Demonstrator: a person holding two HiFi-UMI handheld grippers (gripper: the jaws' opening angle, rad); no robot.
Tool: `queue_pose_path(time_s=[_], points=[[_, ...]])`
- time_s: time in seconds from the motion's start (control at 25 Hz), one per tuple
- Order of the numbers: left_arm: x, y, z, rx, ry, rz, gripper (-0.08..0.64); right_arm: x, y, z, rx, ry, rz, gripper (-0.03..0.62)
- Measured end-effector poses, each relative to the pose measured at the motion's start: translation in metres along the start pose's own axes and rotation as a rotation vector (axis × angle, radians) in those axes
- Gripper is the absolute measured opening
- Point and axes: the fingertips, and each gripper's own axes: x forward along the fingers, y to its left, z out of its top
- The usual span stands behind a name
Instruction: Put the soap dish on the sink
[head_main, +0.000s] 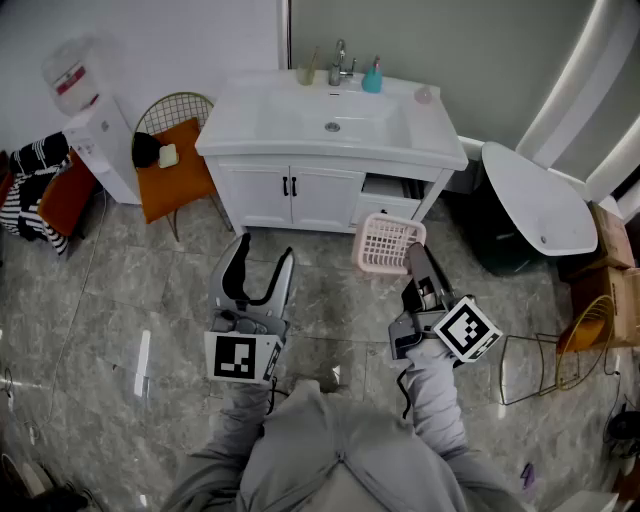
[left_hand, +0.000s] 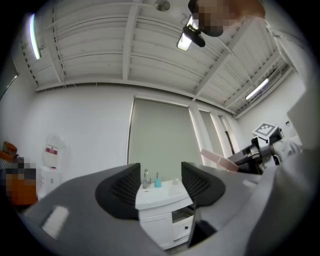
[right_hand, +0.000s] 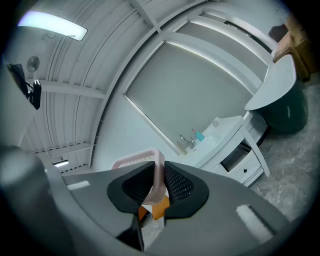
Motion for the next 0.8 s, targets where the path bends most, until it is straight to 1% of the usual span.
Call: queue_pose_path(time_s=[0.24,0.52,0.8], points=[[0.001,0.009,-0.004,0.002,0.006,0.003,0.279,0.005,-0.007,-0.008,-0.004,0.007,-0.015,0.063],[0.002,0.019,-0.006,0.0,0.006,0.001,0.279,0.014,0.001,-0.009,0.006,-0.007,0.012,0.063],[0.005,0.026,-0.01,-0.006,0.008,-0.012,0.279,0.021,0.001,-0.014,0.006,-0.003,-0.002,0.063]])
